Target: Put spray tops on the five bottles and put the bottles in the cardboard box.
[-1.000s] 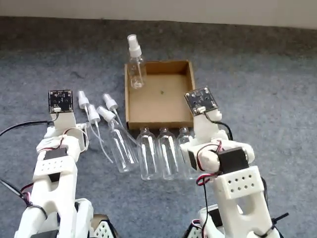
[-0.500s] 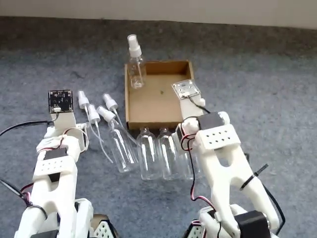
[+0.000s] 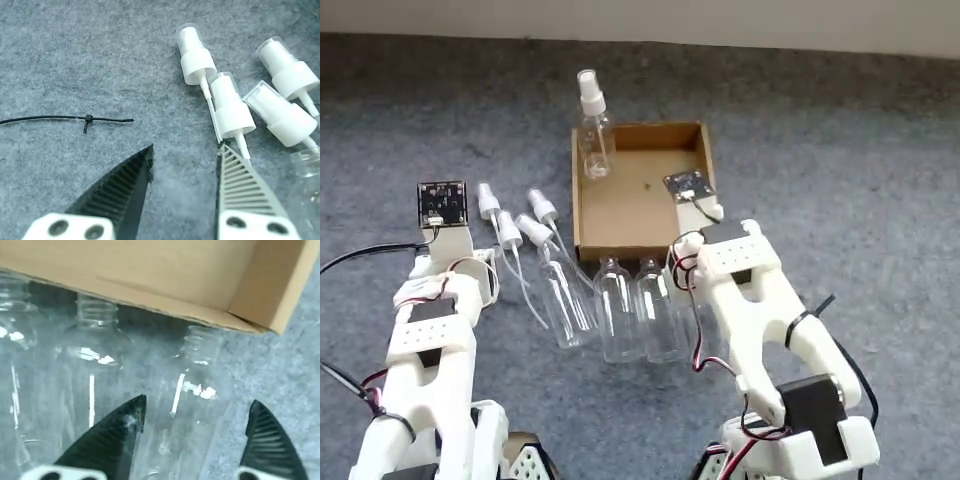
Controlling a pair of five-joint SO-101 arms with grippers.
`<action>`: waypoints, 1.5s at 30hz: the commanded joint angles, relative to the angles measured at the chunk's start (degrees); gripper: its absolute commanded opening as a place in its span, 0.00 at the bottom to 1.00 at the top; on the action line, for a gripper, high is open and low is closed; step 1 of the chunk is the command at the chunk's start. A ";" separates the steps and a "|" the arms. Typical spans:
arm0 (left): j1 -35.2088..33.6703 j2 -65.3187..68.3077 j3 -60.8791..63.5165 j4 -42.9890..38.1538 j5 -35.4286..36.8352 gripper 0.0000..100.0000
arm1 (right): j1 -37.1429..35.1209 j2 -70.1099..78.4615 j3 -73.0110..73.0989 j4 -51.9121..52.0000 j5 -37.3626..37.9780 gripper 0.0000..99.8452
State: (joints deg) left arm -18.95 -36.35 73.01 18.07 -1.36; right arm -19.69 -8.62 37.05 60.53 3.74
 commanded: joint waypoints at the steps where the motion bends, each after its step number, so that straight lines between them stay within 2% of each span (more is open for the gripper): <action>1: 0.57 -0.92 -0.22 -0.79 0.18 0.20 | 2.07 0.31 -2.15 -0.75 -0.18 0.21; 5: 0.57 -0.92 -0.22 -0.79 0.18 0.20 | 8.48 0.31 -2.24 -0.66 0.00 0.13; 7: 0.57 -0.92 -0.22 -0.79 0.18 0.20 | 12.79 0.31 -2.42 -0.66 2.90 0.11; 16: 0.57 -0.92 -0.22 -0.79 0.18 0.20 | 28.53 0.84 -3.30 -1.71 17.05 0.10; 21: 0.57 -0.92 -0.22 -0.79 0.18 0.20 | 36.09 0.92 -4.79 -4.44 21.63 0.10; 28: 0.66 -1.01 -0.22 -0.79 0.18 0.20 | 38.73 0.84 -4.35 -4.09 27.52 0.11; 34: 0.66 -1.01 -0.22 -0.79 0.18 0.20 | 40.48 0.75 -4.35 -4.09 27.60 0.25; 45: 0.66 -0.92 -0.22 -0.79 0.18 0.20 | 39.08 0.75 -5.14 -4.35 27.34 0.25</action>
State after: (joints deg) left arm -18.95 -36.35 73.01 18.07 -1.36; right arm 19.96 -7.56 35.47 56.92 30.64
